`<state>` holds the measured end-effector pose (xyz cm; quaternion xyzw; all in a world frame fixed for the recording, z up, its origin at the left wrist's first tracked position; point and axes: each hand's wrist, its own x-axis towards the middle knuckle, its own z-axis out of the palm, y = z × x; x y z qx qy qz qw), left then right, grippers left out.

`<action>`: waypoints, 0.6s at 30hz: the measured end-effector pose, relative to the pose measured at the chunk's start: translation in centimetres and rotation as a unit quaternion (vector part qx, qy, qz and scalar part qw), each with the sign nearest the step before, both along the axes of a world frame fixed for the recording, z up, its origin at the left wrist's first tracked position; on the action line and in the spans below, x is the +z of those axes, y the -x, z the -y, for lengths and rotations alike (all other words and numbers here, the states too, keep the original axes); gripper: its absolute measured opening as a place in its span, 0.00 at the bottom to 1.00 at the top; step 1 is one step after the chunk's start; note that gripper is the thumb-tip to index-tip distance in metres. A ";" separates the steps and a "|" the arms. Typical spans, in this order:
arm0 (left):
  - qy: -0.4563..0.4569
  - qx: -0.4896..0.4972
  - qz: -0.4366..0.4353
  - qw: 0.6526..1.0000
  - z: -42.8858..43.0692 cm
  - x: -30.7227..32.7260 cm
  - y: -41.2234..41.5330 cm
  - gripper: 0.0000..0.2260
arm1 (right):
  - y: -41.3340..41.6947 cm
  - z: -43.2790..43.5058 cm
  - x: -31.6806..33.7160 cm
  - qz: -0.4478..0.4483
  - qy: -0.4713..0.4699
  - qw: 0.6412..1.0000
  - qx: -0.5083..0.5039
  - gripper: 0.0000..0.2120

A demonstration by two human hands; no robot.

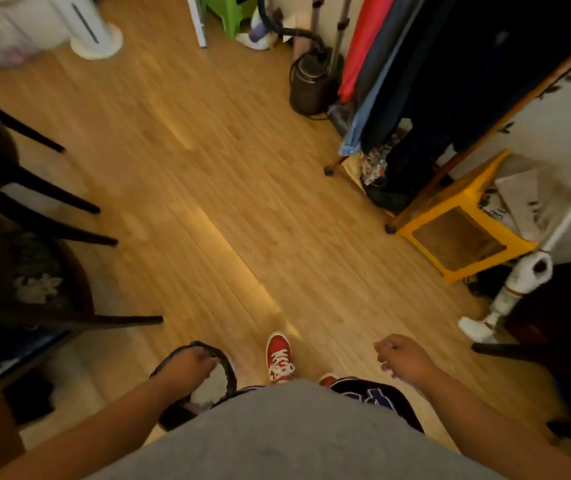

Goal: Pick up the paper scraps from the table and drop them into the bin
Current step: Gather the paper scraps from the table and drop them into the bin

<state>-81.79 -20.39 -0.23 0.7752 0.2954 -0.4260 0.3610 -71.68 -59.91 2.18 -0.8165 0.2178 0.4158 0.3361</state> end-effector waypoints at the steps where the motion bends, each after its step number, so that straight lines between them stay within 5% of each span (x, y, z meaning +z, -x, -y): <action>1: 0.005 0.014 0.009 1.000 0.0 0.2 -1.3 0.09 | -1.3 0.1 0.1 -0.003 0.006 1.000 0.004 0.10; 12: 0.027 0.119 0.105 0.987 -0.1 2.2 -20.4 0.11 | -19.2 0.4 -3.4 -0.060 0.063 0.993 0.075 0.13; 18: -0.003 0.194 0.080 0.978 -3.8 2.5 -24.8 0.10 | -32.0 -5.1 -5.4 -0.060 0.079 0.970 0.222 0.12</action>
